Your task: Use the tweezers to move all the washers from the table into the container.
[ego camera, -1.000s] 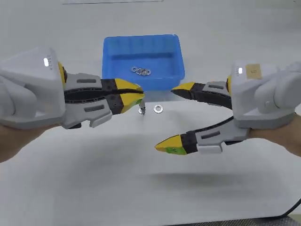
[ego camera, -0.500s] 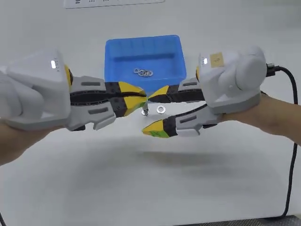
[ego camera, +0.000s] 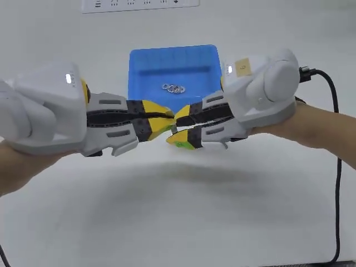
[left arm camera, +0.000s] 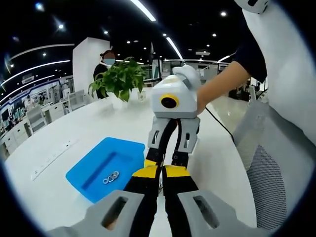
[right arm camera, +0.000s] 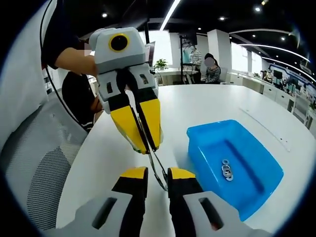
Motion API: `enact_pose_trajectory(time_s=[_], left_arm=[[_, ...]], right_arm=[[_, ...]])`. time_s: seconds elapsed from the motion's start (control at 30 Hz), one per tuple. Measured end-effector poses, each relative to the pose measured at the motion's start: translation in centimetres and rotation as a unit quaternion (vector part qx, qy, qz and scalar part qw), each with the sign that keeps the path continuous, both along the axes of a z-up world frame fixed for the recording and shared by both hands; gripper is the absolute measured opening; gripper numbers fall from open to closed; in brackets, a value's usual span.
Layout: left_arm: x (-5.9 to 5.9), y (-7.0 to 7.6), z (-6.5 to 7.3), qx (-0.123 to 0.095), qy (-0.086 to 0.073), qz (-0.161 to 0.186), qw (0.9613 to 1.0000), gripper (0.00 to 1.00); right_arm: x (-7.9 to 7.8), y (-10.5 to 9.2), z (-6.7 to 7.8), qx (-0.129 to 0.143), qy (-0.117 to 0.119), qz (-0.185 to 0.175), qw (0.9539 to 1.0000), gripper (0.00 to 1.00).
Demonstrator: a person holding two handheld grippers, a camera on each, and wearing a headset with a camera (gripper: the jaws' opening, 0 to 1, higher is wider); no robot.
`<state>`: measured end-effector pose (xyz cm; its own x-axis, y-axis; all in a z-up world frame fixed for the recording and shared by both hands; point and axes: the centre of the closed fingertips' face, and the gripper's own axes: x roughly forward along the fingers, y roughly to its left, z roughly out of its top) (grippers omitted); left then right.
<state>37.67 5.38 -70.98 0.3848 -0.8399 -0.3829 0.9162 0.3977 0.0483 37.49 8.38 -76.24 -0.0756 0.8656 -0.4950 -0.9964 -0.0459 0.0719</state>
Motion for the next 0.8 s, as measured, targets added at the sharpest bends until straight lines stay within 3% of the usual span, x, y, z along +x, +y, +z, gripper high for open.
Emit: enact_pose_trajectory(time_s=[0.33, 0.47, 0.8], left_arm=[[0.2, -0.1, -0.1, 0.000, 0.004, -0.006, 1.0000, 0.06], [0.2, -0.3, -0.1, -0.001, 0.004, -0.008, 1.0000, 0.06], [0.7, -0.1, -0.1, -0.002, 0.012, 0.011, 0.9999, 0.06]], right_arm=[[0.2, 0.0, -0.8, -0.019, -0.021, 0.036, 0.9990, 0.12], [0.1, 0.1, -1.2, -0.026, -0.042, 0.054, 0.9973, 0.11], [0.2, 0.2, -1.1, -0.023, -0.061, 0.057, 0.9962, 0.09]])
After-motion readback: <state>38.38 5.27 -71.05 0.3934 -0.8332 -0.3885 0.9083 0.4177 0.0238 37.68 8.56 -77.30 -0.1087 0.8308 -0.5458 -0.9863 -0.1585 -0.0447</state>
